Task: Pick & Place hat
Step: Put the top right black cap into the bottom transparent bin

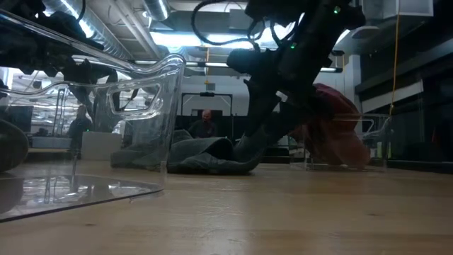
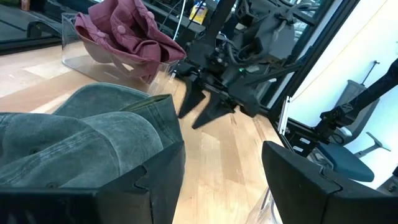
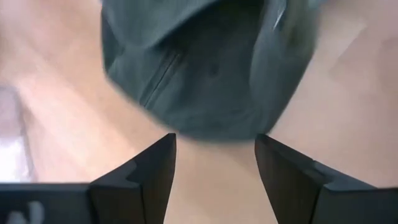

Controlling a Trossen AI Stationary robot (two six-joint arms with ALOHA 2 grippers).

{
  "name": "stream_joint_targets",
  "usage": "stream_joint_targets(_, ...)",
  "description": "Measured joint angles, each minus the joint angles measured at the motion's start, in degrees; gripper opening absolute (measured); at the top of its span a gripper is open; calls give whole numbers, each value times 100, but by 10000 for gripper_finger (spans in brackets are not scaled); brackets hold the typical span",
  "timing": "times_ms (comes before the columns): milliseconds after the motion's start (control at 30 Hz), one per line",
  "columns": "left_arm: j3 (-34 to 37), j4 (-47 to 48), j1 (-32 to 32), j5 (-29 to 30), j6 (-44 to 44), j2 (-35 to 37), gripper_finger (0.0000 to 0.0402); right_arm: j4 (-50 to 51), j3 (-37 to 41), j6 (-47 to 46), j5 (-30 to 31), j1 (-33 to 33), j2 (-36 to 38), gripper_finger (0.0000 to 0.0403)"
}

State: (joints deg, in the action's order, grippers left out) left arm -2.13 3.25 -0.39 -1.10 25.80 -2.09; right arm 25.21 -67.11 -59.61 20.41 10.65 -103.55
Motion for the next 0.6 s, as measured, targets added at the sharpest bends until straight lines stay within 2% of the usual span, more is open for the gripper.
stream_joint_targets(100,0,0,0,0,2,0,210,-5,0,-26,-108,27,2,218)
stream_joint_targets(333,0,0,0,0,0,0,210,192,0,-13,227,57,4,218)
stream_joint_targets(600,0,0,-1,0,0,0,210,333,0,7,1115,8,-4,218)
